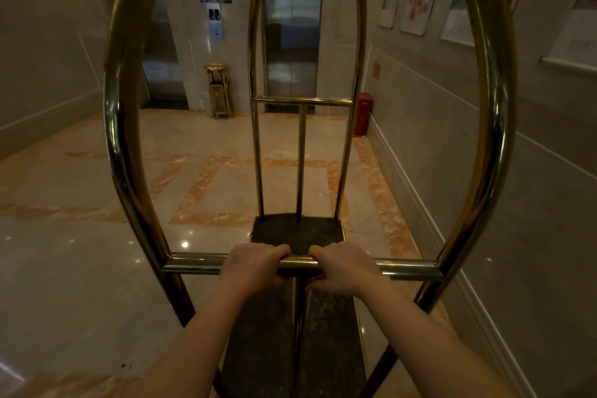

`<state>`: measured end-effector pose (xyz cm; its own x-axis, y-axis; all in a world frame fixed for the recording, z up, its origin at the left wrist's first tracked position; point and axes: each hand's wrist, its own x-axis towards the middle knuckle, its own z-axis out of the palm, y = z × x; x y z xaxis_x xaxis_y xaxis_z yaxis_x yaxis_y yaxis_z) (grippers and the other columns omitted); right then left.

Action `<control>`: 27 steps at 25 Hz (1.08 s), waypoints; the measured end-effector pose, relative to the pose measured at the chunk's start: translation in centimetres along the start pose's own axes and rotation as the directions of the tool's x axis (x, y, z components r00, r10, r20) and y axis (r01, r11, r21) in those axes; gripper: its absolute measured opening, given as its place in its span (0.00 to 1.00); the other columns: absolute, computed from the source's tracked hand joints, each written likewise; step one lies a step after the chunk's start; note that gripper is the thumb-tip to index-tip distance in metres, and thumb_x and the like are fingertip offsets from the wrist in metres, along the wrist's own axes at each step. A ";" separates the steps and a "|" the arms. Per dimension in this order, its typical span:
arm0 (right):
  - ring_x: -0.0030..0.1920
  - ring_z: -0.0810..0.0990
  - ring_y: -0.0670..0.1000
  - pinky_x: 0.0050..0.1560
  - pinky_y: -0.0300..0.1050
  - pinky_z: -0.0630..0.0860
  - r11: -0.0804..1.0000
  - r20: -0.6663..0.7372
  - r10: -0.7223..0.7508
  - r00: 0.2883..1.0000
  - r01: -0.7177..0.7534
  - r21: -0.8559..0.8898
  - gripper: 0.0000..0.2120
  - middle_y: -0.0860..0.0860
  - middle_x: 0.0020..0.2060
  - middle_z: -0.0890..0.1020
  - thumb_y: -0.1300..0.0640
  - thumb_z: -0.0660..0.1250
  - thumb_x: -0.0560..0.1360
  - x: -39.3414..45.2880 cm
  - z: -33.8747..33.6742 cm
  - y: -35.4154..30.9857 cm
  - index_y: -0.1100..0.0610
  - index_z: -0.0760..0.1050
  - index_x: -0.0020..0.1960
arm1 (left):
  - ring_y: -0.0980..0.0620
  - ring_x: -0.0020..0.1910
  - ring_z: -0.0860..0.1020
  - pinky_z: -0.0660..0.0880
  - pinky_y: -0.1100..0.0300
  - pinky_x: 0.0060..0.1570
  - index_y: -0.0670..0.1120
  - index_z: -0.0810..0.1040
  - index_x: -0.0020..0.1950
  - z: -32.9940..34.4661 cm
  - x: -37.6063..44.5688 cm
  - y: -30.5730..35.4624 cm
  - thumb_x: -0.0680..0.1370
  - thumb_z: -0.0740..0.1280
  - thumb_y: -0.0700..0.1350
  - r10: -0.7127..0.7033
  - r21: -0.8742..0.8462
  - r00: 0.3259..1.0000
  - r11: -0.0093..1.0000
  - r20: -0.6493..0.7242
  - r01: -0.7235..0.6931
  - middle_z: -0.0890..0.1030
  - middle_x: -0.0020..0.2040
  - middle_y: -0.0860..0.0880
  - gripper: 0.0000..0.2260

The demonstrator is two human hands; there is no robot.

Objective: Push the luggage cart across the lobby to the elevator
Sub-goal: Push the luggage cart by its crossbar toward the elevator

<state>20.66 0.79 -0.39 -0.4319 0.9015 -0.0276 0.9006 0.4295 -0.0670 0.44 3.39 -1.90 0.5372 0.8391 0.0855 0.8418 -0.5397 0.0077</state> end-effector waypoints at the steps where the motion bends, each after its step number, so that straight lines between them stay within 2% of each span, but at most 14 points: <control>1: 0.48 0.80 0.55 0.42 0.47 0.69 1.000 0.004 0.000 1.000 0.000 -0.007 0.15 0.52 0.48 0.81 0.47 0.70 0.74 0.4 -0.1 0.5 0.52 0.71 0.57 | 0.54 0.41 0.77 0.72 0.57 0.39 0.58 0.71 0.56 0.0 0.5 -0.3 0.74 0.68 0.55 0.000 -0.002 1.000 1.000 0.010 0.000 0.79 0.44 0.55 0.12; 4: 0.47 0.80 0.57 0.41 0.48 0.69 0.992 -0.037 0.100 0.994 -0.103 -0.078 0.13 0.53 0.47 0.81 0.53 0.68 0.76 1.5 0.3 2.3 0.52 0.70 0.58 | 0.54 0.41 0.77 0.74 0.57 0.39 0.57 0.72 0.53 0.3 2.3 -1.5 0.74 0.69 0.52 -0.006 0.010 1.000 1.000 0.013 0.005 0.78 0.43 0.55 0.11; 6: 0.47 0.79 0.56 0.40 0.48 0.68 0.974 -0.078 0.198 0.977 -0.205 -0.098 0.10 0.53 0.47 0.81 0.53 0.66 0.77 2.3 1.0 3.4 0.52 0.71 0.58 | 0.54 0.39 0.75 0.71 0.58 0.37 0.56 0.71 0.53 0.8 3.6 -2.2 0.74 0.70 0.51 -0.023 0.043 1.000 0.999 -0.016 0.024 0.77 0.43 0.55 0.11; 8: 0.44 0.79 0.55 0.40 0.49 0.70 0.964 -0.096 0.232 0.968 -0.242 -0.111 0.08 0.51 0.45 0.81 0.55 0.65 0.78 3.5 1.4 4.2 0.51 0.71 0.56 | 0.54 0.38 0.72 0.67 0.59 0.37 0.55 0.71 0.54 1.4 5.1 -2.6 0.74 0.70 0.51 -0.044 0.066 0.998 0.997 -0.041 0.047 0.74 0.42 0.55 0.12; 14: 0.42 0.80 0.53 0.43 0.49 0.78 0.964 -0.134 0.239 0.962 -0.251 -0.088 0.10 0.49 0.43 0.82 0.53 0.68 0.75 8.3 1.3 7.3 0.49 0.74 0.55 | 0.49 0.47 0.77 0.72 0.52 0.47 0.54 0.72 0.54 2.2 10.4 -4.2 0.73 0.71 0.51 -0.091 0.035 0.993 0.995 -0.073 0.093 0.78 0.47 0.52 0.13; 17: 0.42 0.79 0.52 0.43 0.50 0.77 0.960 -0.139 0.251 0.958 -0.264 -0.089 0.10 0.49 0.43 0.81 0.54 0.68 0.74 10.6 0.9 8.6 0.49 0.74 0.55 | 0.48 0.48 0.77 0.74 0.49 0.50 0.53 0.72 0.54 2.8 13.2 -5.2 0.73 0.71 0.50 -0.106 0.038 0.990 0.993 -0.096 0.110 0.78 0.47 0.51 0.13; 23: 0.42 0.79 0.53 0.38 0.47 0.70 0.956 -0.118 0.248 0.962 -0.263 -0.130 0.09 0.49 0.43 0.81 0.54 0.66 0.75 16.1 0.1 12.5 0.49 0.73 0.55 | 0.49 0.43 0.77 0.72 0.51 0.44 0.53 0.72 0.53 3.8 19.3 -7.8 0.72 0.71 0.51 -0.089 0.080 0.982 0.991 -0.169 0.104 0.77 0.42 0.52 0.13; 27: 0.41 0.79 0.53 0.39 0.50 0.76 0.952 -0.154 0.252 0.955 -0.273 -0.137 0.09 0.49 0.41 0.80 0.55 0.67 0.74 20.1 0.3 15.6 0.49 0.73 0.54 | 0.50 0.42 0.76 0.71 0.53 0.44 0.53 0.72 0.52 4.1 23.8 -9.3 0.73 0.71 0.52 -0.103 0.089 0.980 0.989 -0.169 0.119 0.76 0.42 0.52 0.12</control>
<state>26.02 25.57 -2.29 -0.1781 0.9778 0.1103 0.9822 0.1698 0.0808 5.60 28.68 -3.98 0.4308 0.8667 0.2515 0.9013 -0.4275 -0.0706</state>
